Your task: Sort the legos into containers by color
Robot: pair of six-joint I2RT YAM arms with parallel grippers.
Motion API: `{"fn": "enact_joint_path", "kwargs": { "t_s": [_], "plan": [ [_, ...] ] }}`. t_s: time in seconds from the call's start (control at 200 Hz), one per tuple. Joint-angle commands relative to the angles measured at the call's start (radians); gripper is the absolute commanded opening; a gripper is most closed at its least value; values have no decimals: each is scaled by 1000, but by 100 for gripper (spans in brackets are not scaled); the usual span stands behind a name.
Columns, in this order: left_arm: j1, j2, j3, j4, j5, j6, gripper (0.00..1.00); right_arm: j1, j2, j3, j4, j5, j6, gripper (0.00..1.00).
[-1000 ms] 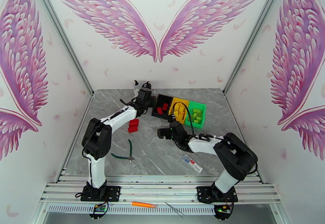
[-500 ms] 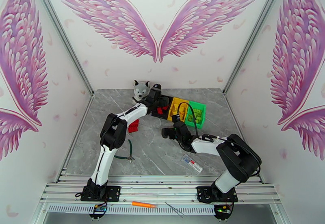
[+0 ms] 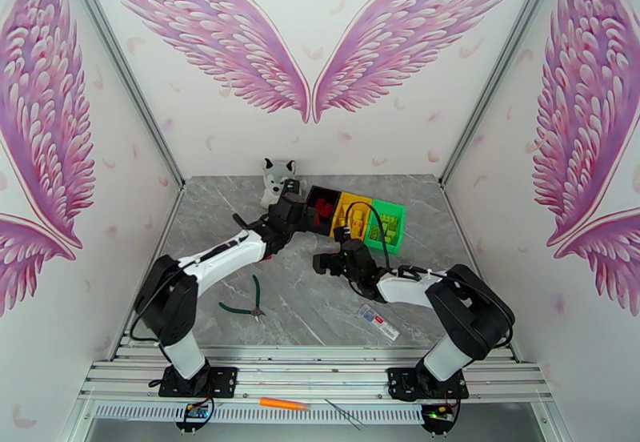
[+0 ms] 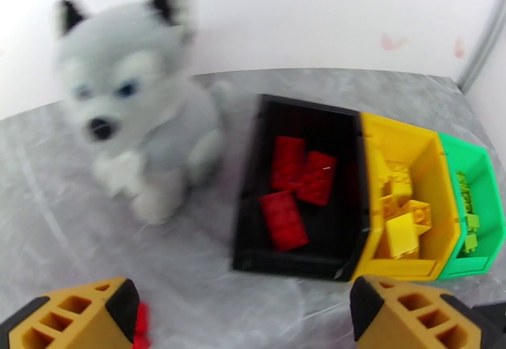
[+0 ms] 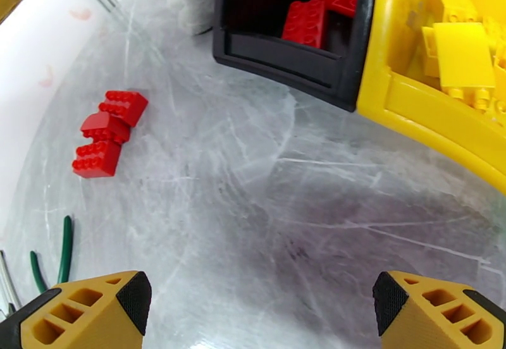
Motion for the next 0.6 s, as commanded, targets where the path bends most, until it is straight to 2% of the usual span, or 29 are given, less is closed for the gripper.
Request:
{"fn": "enact_joint_path", "kwargs": {
  "t_s": [0.0, 0.22, 0.595],
  "plan": [
    [8, -99, -129, -92, -140, -89, 99, 25, 7, 5, 27, -41, 22, 99],
    [20, -167, -307, -130, -118, -205, 99, 67, 7, 13, 32, -28, 19, 99],
    [70, 12, -348, -22, 39, -275, 99, 84, -1, 16, 17, -16, 11, 99]
  ]
}}
